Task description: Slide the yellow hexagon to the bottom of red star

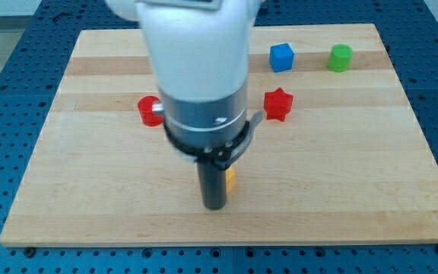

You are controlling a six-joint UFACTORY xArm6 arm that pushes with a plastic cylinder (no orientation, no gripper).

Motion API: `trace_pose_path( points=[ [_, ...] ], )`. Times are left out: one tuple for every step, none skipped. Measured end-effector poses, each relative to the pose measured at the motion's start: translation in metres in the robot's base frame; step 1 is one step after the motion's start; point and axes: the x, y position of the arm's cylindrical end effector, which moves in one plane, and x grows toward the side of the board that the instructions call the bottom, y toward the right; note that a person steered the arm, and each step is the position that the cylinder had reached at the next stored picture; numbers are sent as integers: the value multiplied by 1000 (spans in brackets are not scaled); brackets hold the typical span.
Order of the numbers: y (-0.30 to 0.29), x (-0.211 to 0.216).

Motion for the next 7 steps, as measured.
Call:
trace_pose_path(
  points=[
    [0, -35],
    [-14, -46],
    [-34, -56],
    [-9, -61],
    [33, -59],
    [64, -61],
    [41, -66]
  ],
)
